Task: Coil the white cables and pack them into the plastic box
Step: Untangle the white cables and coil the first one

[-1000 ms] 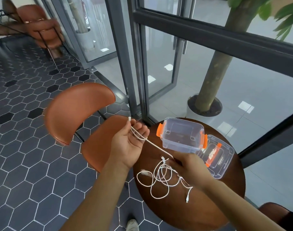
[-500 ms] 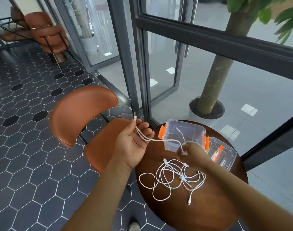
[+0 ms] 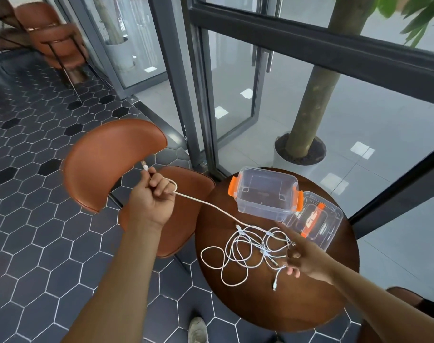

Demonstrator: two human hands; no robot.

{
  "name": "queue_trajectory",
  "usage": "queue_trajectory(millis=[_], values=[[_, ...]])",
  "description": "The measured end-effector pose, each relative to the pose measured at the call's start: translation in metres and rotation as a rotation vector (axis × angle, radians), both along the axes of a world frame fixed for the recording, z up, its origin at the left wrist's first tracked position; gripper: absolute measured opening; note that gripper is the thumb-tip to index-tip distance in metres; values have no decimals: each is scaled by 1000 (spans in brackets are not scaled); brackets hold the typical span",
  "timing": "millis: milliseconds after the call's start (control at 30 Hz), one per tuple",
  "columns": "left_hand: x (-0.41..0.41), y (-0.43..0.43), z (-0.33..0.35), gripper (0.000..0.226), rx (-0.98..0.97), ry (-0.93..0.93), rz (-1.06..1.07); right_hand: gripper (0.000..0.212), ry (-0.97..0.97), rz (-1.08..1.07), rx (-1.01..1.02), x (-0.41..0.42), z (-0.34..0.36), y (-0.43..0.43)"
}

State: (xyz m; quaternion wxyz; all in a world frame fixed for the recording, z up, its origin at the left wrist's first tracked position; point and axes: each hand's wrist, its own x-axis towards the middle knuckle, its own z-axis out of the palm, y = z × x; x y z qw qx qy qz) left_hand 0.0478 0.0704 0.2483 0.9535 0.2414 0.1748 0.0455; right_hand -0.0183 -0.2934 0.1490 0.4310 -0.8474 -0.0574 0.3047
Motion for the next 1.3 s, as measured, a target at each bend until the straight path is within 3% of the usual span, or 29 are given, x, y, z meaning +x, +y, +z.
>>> queue_trajectory(millis=[67, 167, 233, 267, 333, 400, 467, 500, 600, 633, 733, 800, 1033, 1167, 1300], values=[[7, 21, -7, 37, -5, 47, 80, 94, -87, 141, -51, 1, 6, -6], [11, 39, -14, 39, 9, 95, 142, 95, -577, 541, -442, -3, 5, -11], [8, 29, -17, 37, 46, 125, 97, 103, -754, 673, -545, -4, -11, -13], [6, 19, -17, 35, 54, 127, 63, 96, -755, 680, -566, -1, -17, -14], [2, -5, -14, 32, 45, 110, -14, 62, -737, 653, -589, 8, -24, -8], [-3, -31, -8, 32, 29, 88, -89, 32, -795, 489, -503, 12, -29, 4], [-7, -55, -1, 33, 31, 63, -149, 26, -691, 171, -259, 12, -14, 27], [-8, -66, 2, 33, 38, 51, -180, 34, -575, 40, -104, 12, -4, 41], [-9, -89, 11, 32, 59, 30, -264, 68, -133, -19, 412, 15, 42, 87], [-10, -93, 13, 32, 70, 34, -278, 64, -113, -1, 535, 17, 53, 100], [-10, -93, 24, 34, 84, 59, -262, 19, -205, -140, 700, 23, 66, 121], [-10, -86, 32, 34, 74, 65, -221, 24, -261, -190, 622, 26, 62, 120], [-21, -71, 30, 34, 156, 94, -352, 26, -312, 185, -4, 60, 42, 86], [-18, -67, 32, 34, 464, 112, -533, 27, -241, 159, -140, 89, 59, 73], [-24, -80, 30, 36, 804, 167, -884, 32, -123, 255, -149, 104, 78, 85]])
